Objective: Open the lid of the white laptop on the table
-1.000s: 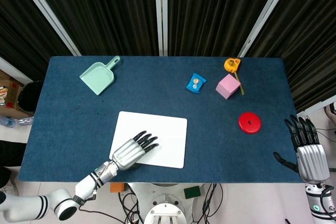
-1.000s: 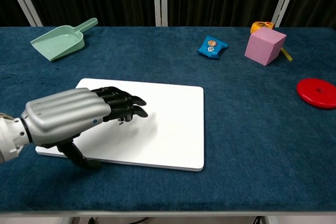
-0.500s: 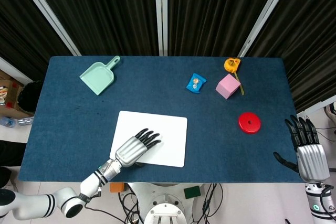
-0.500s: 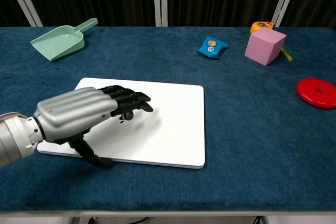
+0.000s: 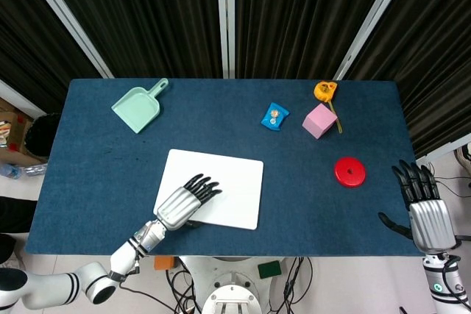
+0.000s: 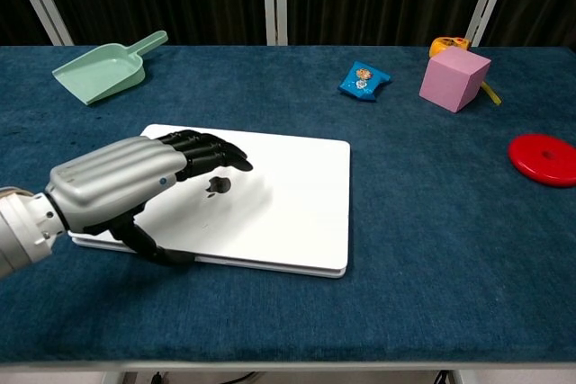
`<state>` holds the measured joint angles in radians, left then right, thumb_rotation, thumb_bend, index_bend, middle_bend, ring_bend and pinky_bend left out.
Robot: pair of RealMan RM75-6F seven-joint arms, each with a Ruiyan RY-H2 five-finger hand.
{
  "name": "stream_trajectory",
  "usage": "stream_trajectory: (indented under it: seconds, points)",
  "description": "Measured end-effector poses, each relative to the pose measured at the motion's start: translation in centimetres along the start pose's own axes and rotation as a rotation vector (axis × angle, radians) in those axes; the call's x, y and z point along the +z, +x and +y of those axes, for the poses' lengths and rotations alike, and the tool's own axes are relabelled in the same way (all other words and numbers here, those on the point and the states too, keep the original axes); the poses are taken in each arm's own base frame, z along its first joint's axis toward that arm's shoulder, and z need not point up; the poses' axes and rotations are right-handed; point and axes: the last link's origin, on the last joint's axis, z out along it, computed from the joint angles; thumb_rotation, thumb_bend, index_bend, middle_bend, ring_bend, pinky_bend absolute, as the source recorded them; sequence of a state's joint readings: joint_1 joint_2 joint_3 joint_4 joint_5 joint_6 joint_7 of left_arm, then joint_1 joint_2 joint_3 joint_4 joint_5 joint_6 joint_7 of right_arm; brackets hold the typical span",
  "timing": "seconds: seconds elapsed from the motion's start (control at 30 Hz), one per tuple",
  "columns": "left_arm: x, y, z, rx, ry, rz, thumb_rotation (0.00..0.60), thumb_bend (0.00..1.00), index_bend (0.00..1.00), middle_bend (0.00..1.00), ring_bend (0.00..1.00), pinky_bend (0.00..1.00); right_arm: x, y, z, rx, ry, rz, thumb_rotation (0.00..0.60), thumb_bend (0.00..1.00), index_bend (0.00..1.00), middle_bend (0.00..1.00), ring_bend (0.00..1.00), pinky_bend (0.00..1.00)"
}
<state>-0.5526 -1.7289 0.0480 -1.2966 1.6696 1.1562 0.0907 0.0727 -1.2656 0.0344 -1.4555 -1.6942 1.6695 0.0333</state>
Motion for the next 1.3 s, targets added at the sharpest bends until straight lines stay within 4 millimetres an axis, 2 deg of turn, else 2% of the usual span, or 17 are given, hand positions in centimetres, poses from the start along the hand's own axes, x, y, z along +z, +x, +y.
stream_trajectory:
  seconds: [0.1, 0.2, 0.4, 0.5, 0.6, 0.73, 0.87, 1.07, 1.3]
  points:
    - [0.1, -0.1, -0.3, -0.015, 0.0, 0.042, 0.6, 0.4, 0.19, 0.15, 0.05, 0.07, 0.1, -0.3, -0.2, 0.005, 0.006, -0.015, 0.6, 0.07, 0.0, 0.0, 0.0, 0.0]
    - [0.2, -0.2, -0.9, -0.002, 0.001, 0.096, 0.6, 0.47, 0.21, 0.17, 0.06, 0.08, 0.2, -0.8, -0.5, 0.015, 0.022, -0.042, 0.6, 0.13, 0.0, 0.0, 0.0, 0.0]
    - [0.4, -0.1, -2.3, -0.017, 0.0, 0.254, 0.6, 0.56, 0.23, 0.2, 0.09, 0.1, 0.4, -2.0, -1.7, 0.072, 0.095, -0.11, 0.6, 0.48, 0.0, 0.09, 0.02, 0.18]
    - [0.6, -0.1, -2.8, -0.029, -0.001, 0.321, 0.6, 0.57, 0.23, 0.2, 0.09, 0.1, 0.6, -2.9, -2.3, 0.097, 0.138, -0.166, 0.6, 0.66, 0.0, 0.14, 0.04, 0.21]
    - [0.9, 0.0, -2.9, -0.049, -0.004, 0.379, 0.6, 0.57, 0.23, 0.2, 0.09, 0.1, 0.7, -4.0, -3.0, 0.106, 0.183, -0.233, 0.6, 0.75, 0.0, 0.17, 0.05, 0.21]
    - [1.4, 0.3, -2.9, -0.076, -0.001, 0.434, 0.6, 0.57, 0.23, 0.2, 0.09, 0.1, 1.0, -6.0, -4.5, 0.113, 0.264, -0.332, 0.6, 0.75, 0.0, 0.17, 0.04, 0.13]
    - [1.9, 0.7, -3.1, -0.105, 0.004, 0.458, 0.6, 0.57, 0.23, 0.2, 0.09, 0.09, 1.5, -7.8, -6.0, 0.113, 0.332, -0.425, 0.6, 0.7, 0.0, 0.11, 0.0, 0.01]
    - [2.2, 1.0, -3.2, -0.103, 0.004, 0.466, 0.6, 0.57, 0.22, 0.19, 0.09, 0.09, 2.4, -10.7, -9.4, 0.09, 0.465, -0.568, 0.6, 0.69, 0.0, 0.01, 0.0, 0.0]
    - [2.2, 1.3, -3.3, -0.122, 0.017, 0.477, 0.6, 0.57, 0.22, 0.19, 0.09, 0.08, 3.3, -12.4, -13.1, 0.069, 0.582, -0.569, 0.6, 0.69, 0.0, 0.0, 0.0, 0.0]
